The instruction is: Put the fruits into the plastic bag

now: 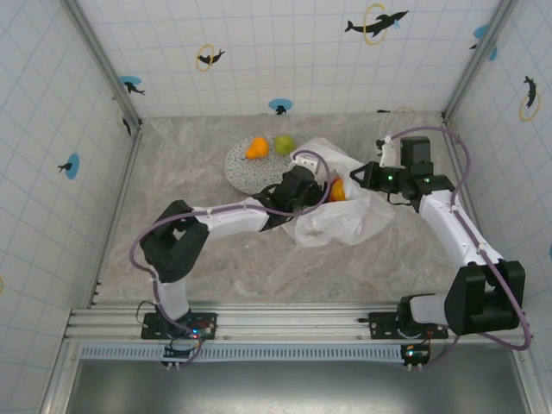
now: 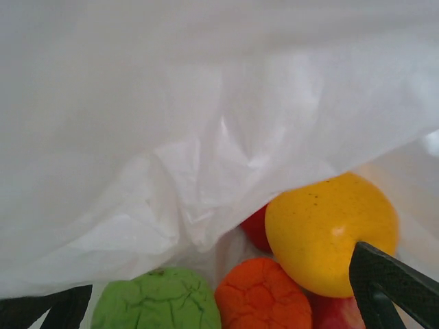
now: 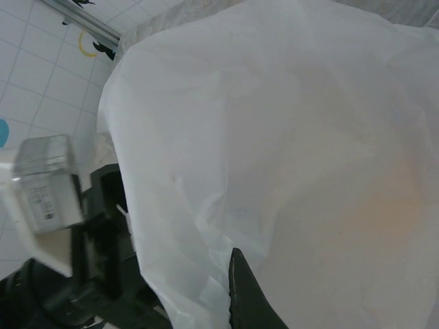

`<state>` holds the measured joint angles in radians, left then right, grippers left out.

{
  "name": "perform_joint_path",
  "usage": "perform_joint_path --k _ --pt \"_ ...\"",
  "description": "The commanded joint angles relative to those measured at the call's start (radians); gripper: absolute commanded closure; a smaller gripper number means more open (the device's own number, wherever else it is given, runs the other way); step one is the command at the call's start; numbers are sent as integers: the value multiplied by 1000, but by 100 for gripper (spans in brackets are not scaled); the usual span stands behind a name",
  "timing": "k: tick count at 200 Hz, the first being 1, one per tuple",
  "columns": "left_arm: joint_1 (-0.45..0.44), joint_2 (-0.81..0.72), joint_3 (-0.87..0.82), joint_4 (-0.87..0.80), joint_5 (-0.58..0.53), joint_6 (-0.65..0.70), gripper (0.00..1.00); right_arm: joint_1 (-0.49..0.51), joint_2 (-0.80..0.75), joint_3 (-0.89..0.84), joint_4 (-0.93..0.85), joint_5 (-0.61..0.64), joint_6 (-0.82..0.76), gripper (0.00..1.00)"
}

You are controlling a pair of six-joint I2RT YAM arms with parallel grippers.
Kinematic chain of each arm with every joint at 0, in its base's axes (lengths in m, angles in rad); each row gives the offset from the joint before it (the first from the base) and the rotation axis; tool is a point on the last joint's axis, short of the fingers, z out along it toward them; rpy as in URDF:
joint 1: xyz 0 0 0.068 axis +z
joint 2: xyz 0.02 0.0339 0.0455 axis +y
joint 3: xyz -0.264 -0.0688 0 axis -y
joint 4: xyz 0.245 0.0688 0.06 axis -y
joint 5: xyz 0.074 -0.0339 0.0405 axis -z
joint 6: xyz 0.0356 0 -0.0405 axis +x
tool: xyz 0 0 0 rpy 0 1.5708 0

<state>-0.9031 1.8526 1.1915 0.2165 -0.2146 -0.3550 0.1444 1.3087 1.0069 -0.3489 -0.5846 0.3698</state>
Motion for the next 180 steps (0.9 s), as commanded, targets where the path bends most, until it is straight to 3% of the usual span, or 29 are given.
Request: perform_joint_path --k 1,68,119,141,180 --pt "1 -73 -38 -19 41 8 3 -6 1 -8 30 -15 -5 100" --pt "3 -339 -206 -108 164 3 5 -11 7 -15 42 -17 1 100" --pt "20 -569 -449 -107 144 -104 5 -12 8 -22 53 -17 4 100" --pt "76 -579 -498 -130 123 -222 5 -12 11 -19 54 -20 7 100" --pt "127 -473 -509 -53 257 -322 9 -12 3 -17 50 -16 7 100"
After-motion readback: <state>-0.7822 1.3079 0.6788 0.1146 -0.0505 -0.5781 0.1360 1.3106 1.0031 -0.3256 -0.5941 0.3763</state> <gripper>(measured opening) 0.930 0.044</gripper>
